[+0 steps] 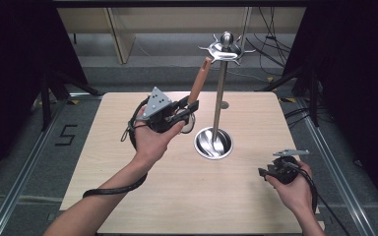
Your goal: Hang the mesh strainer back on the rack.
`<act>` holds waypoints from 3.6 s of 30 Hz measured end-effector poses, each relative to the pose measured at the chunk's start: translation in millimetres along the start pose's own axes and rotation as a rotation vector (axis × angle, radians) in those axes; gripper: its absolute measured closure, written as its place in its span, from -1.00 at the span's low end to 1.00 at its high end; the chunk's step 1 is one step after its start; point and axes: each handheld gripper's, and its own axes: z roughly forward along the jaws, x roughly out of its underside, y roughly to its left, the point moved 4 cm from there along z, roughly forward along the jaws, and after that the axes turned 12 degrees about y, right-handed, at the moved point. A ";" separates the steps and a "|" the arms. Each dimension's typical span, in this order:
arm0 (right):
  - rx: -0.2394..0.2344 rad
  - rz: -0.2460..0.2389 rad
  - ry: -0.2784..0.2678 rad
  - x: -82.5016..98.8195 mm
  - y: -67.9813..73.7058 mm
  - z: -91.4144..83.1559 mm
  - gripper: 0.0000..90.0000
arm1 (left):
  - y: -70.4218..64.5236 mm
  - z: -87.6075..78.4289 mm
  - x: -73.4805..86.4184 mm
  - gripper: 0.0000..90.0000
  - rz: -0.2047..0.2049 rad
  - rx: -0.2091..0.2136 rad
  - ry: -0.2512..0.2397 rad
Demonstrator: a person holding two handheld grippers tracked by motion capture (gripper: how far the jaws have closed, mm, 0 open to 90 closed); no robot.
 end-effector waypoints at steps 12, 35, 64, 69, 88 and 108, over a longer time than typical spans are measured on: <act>-0.006 -0.007 0.002 -0.6 0.3 1.1 0.29 | -2.0 10.2 -4.1 0.52 0.011 -0.028 0.004; -0.003 -0.003 -0.001 -0.1 0.2 -0.1 0.29 | -5.5 29.2 -0.3 0.51 0.013 -0.022 0.055; -0.008 -0.011 -0.004 -0.2 1.0 0.1 0.28 | 10.7 3.3 11.9 0.05 0.004 0.074 0.176; -0.010 -0.003 -0.011 -0.2 0.9 -0.1 0.28 | 26.4 -15.5 25.6 -0.10 -0.037 0.080 0.198; -0.020 -0.006 -0.014 -0.9 0.9 0.1 0.26 | 91.2 -84.4 86.9 -0.19 -0.124 -0.056 0.258; -0.023 0.016 -0.022 -1.6 3.8 1.1 0.25 | 117.7 -119.9 175.1 -0.19 -0.186 -0.157 0.369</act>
